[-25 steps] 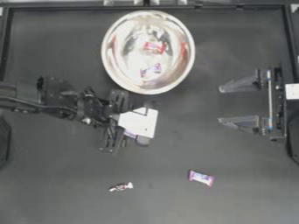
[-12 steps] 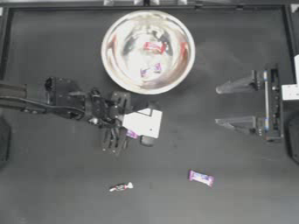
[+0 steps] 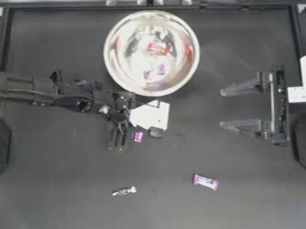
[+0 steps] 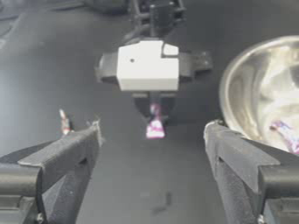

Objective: Put candies in bowl

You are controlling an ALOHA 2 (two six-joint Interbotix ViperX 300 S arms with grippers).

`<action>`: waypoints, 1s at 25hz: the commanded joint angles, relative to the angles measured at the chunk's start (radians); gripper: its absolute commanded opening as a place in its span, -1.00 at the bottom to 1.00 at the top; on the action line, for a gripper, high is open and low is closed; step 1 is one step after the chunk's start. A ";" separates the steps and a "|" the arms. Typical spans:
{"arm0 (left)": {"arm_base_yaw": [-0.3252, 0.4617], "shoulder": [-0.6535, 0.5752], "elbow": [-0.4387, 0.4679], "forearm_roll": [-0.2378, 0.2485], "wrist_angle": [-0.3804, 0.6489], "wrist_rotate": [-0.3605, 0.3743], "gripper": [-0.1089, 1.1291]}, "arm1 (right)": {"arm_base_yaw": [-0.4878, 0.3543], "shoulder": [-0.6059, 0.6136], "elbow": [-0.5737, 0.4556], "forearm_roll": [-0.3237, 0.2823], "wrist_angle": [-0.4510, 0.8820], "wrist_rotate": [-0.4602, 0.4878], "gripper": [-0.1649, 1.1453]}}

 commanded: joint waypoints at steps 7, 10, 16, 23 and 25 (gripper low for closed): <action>-0.003 -0.034 -0.051 -0.031 0.049 0.011 -0.12 | 0.002 -0.003 -0.009 -0.005 -0.006 -0.002 0.77; -0.011 -0.052 -0.066 -0.031 0.057 0.011 -0.13 | 0.002 -0.003 -0.009 -0.005 -0.006 -0.002 0.77; -0.011 -0.127 -0.081 -0.023 0.054 0.012 -0.13 | 0.002 -0.003 -0.009 -0.002 -0.006 -0.002 0.77; 0.015 -0.235 -0.081 0.020 0.012 0.011 -0.13 | 0.002 -0.002 -0.009 -0.003 -0.008 0.000 0.77; 0.032 -0.259 -0.081 0.035 -0.012 0.012 -0.13 | 0.002 -0.003 -0.009 -0.003 -0.008 0.000 0.77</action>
